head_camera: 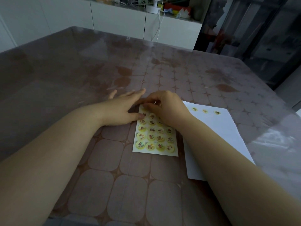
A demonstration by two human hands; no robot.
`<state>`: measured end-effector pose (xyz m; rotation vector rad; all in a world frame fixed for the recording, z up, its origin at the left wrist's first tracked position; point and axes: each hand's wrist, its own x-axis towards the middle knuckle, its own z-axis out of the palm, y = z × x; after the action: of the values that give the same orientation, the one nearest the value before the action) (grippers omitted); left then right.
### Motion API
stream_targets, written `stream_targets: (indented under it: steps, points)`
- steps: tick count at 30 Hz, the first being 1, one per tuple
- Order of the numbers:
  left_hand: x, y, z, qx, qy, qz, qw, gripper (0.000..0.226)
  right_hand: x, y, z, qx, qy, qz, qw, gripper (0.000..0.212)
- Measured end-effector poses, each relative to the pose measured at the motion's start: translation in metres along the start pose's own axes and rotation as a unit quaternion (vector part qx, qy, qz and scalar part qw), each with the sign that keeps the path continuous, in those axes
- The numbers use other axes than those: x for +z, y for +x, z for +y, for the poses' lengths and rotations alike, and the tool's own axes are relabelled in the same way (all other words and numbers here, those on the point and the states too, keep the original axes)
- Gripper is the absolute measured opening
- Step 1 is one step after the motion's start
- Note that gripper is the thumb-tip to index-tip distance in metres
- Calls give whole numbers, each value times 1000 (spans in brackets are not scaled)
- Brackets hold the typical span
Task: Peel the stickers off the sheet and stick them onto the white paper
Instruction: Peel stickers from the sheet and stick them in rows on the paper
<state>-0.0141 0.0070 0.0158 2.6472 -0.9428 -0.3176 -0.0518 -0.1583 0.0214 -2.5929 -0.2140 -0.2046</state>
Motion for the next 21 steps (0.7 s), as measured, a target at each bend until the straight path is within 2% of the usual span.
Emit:
stream_targets:
  steps: [12, 17, 21]
  points:
    - [1, 0, -1, 4, 7, -6, 1000, 76, -2, 0, 6, 1, 95, 14, 995, 12]
    - [0, -2, 3, 21, 0, -1, 1000, 66, -6, -2, 6, 16, 143, 8, 990, 7]
    - [-1, -3, 5, 21, -2, 8, 1000, 59, -26, -2, 10, 47, 140, 24, 989, 20]
